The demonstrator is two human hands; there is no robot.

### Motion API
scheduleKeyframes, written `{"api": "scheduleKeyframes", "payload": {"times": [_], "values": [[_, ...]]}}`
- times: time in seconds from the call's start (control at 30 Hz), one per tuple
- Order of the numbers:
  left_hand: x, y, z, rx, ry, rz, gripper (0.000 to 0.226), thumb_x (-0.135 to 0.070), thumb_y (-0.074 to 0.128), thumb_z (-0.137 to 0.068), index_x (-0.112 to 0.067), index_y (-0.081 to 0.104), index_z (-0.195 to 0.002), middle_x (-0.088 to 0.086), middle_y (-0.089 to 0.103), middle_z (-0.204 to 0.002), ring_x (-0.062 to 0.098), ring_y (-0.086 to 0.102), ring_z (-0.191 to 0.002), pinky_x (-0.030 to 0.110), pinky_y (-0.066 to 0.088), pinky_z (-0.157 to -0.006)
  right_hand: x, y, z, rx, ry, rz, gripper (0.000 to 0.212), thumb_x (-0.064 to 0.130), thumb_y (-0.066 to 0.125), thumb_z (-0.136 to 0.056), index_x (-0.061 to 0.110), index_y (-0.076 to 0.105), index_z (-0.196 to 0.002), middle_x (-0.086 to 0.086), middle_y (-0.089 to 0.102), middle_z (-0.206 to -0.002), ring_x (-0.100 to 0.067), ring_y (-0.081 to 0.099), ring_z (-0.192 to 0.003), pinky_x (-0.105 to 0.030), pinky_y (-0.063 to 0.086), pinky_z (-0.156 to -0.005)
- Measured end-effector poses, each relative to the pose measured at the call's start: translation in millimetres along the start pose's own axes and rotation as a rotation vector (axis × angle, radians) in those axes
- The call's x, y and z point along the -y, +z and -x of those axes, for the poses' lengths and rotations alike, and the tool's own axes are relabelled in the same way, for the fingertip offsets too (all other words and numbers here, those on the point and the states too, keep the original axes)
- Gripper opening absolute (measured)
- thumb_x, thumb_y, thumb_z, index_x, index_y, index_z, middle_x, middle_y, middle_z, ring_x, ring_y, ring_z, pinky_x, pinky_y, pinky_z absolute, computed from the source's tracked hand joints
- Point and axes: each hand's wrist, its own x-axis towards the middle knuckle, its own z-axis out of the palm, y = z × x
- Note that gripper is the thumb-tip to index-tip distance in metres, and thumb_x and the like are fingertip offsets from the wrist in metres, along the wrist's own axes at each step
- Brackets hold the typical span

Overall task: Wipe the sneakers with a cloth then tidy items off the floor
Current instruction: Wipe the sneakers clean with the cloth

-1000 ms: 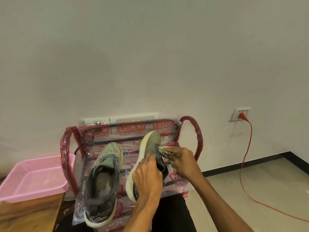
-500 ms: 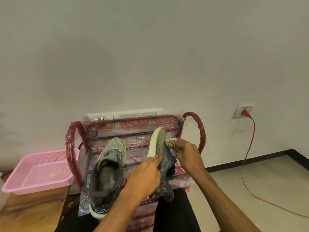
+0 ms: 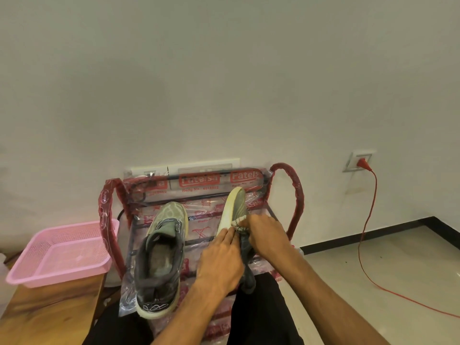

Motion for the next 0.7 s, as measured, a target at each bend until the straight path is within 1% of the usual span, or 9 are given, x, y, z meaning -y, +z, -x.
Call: {"api": "scheduleKeyframes", "payload": {"times": [0.07,0.1,0.2,0.27,0.33,0.43,0.53,0.63,0.7], "values": [[-2,1,1,0.009,0.010,-0.007,0.058,-0.021,0.034,-0.099,-0.011,0.015,-0.153,0.005,0.011,-0.161,0.018,0.007,-0.148,0.036,0.013,-0.121,-6,-2,-2,0.085,0.015,0.024,0.032,0.014,0.062,-0.093,0.020,0.063,-0.124,-0.008,0.064,-0.116,-0.024,0.063,-0.100,-0.035,0.053,-0.088],[-4,2,1,0.015,0.018,-0.016,0.058,-0.020,0.033,-0.099,-0.010,0.015,-0.153,0.005,0.010,-0.161,0.018,0.006,-0.149,0.036,0.011,-0.121,-9,-2,-4,0.101,0.023,0.031,0.033,0.015,0.062,-0.093,0.020,0.062,-0.126,-0.008,0.063,-0.117,-0.024,0.062,-0.101,-0.035,0.053,-0.090],[-6,3,1,0.029,0.019,-0.034,0.059,-0.018,0.032,-0.099,-0.008,0.011,-0.153,0.007,0.006,-0.162,0.019,0.003,-0.149,0.037,0.009,-0.122,-11,2,-12,0.030,0.007,0.061,0.033,0.017,0.063,-0.093,0.018,0.061,-0.126,-0.008,0.065,-0.119,-0.025,0.063,-0.104,-0.036,0.053,-0.091],[-4,3,1,0.034,0.015,-0.035,0.060,-0.020,0.034,-0.100,-0.008,0.009,-0.153,0.008,0.004,-0.162,0.019,0.001,-0.149,0.038,0.010,-0.122,-8,5,-16,-0.047,-0.022,0.091,0.036,0.018,0.064,-0.092,0.016,0.059,-0.127,-0.008,0.063,-0.124,-0.026,0.062,-0.110,-0.037,0.053,-0.093],[-3,3,1,0.035,0.007,-0.028,0.060,-0.019,0.034,-0.100,-0.008,0.008,-0.153,0.008,0.003,-0.162,0.019,0.000,-0.149,0.039,0.012,-0.121,-6,8,-18,-0.074,-0.040,0.109,0.039,0.018,0.065,-0.091,0.016,0.057,-0.129,-0.009,0.060,-0.128,-0.028,0.059,-0.114,-0.039,0.052,-0.094],[-3,5,0,0.032,0.009,-0.044,0.061,-0.017,0.033,-0.099,-0.007,0.008,-0.153,0.008,0.002,-0.162,0.020,-0.001,-0.149,0.038,0.011,-0.121,-5,10,-13,-0.047,-0.065,0.110,0.033,0.016,0.065,-0.091,0.016,0.061,-0.124,-0.008,0.064,-0.120,-0.026,0.062,-0.106,-0.038,0.054,-0.089],[-6,10,0,0.028,0.003,-0.062,0.060,-0.019,0.032,-0.100,-0.007,0.008,-0.153,0.008,0.002,-0.162,0.020,-0.001,-0.149,0.039,0.010,-0.121,-11,0,-3,0.054,-0.092,0.104,0.026,0.014,0.064,-0.091,0.015,0.065,-0.117,-0.007,0.068,-0.111,-0.024,0.066,-0.096,-0.037,0.055,-0.086],[-8,13,0,0.052,0.008,-0.101,0.059,-0.018,0.032,-0.100,-0.007,0.007,-0.153,0.008,0.001,-0.162,0.021,-0.002,-0.149,0.040,0.010,-0.121,-24,-18,-2,0.162,-0.090,0.056,0.024,0.013,0.063,-0.090,0.016,0.070,-0.113,-0.005,0.067,-0.111,-0.023,0.066,-0.093,-0.037,0.056,-0.085],[-7,9,-1,0.063,0.021,-0.090,0.059,-0.018,0.032,-0.101,-0.008,0.007,-0.153,0.007,0.001,-0.162,0.021,-0.001,-0.149,0.040,0.010,-0.121,-30,-26,-5,0.163,-0.054,0.024,0.025,0.013,0.064,-0.089,0.019,0.070,-0.113,-0.003,0.068,-0.112,-0.021,0.066,-0.092,-0.037,0.057,-0.084]]}}
